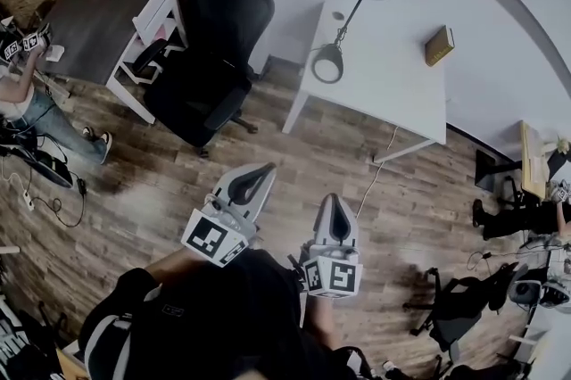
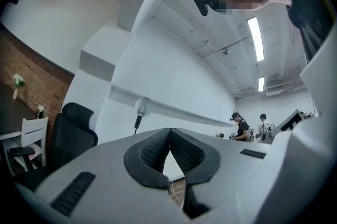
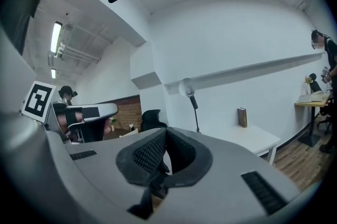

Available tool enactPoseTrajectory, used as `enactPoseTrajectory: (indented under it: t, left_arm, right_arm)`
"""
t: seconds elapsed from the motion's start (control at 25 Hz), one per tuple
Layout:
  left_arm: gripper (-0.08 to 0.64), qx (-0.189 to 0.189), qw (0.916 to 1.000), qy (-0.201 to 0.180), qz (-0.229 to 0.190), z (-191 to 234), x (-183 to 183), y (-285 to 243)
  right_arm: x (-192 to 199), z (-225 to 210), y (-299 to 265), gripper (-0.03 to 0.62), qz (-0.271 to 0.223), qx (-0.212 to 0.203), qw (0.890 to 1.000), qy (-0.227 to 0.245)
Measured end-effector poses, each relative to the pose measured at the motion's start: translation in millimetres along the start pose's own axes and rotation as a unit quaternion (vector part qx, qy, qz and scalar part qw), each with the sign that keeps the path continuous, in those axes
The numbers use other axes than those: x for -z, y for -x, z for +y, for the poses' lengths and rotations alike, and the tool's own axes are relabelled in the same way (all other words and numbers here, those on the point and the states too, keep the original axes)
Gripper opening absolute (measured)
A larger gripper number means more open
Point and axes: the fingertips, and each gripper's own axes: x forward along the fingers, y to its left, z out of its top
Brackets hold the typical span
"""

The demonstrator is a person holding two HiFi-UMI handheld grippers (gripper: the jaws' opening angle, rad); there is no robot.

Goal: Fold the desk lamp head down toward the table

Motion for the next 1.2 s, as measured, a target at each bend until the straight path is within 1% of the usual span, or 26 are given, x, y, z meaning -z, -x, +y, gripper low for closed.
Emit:
enactPoseTrajectory:
  t: [0.2, 0.4, 0.6, 0.72, 0.84, 0.96, 1.04, 1.2]
  left_arm:
    - [0.027, 0.019, 0.9998, 0.004, -0.002, 42, -2, -52]
    - [0.026, 0.036, 0.9993, 0.011, -0.001, 97, -12, -99]
    - [0.026, 0.050, 0.9986, 0.016, 0.003, 142, -18, -131]
    - [0.026, 0.050, 0.9987, 0.010, 0.000, 168, -20, -151]
    - [0.026, 0.047, 0.9987, 0.018, 0.002, 182, -21, -164]
    - [0.026, 0.046, 0.9988, 0.015, 0.011, 194, -15, -177]
    - [0.026, 0.042, 0.9989, 0.015, 0.013, 202, -11, -190]
    - [0.026, 0.032, 0.9994, 0.012, 0.005, 208, -14, -223]
  right_arm:
    - [-10, -13, -59, 0.014, -0.005, 0.016, 1.000, 0.009]
    - [-22, -17, -126, 0.014, -0.008, 0.038, 0.999, 0.010]
    - [-29, -15, -178, 0.014, -0.015, 0.055, 0.998, 0.009]
    - [-29, -17, -209, 0.014, -0.012, 0.061, 0.998, 0.009]
    - [-31, -20, -227, 0.014, -0.007, 0.061, 0.998, 0.004]
    - [-34, -27, -246, 0.014, -0.010, 0.058, 0.998, -0.003]
    - [-37, -35, -261, 0.014, -0.013, 0.055, 0.998, -0.005]
    - [-51, -59, -289, 0.014, -0.022, 0.043, 0.999, -0.005]
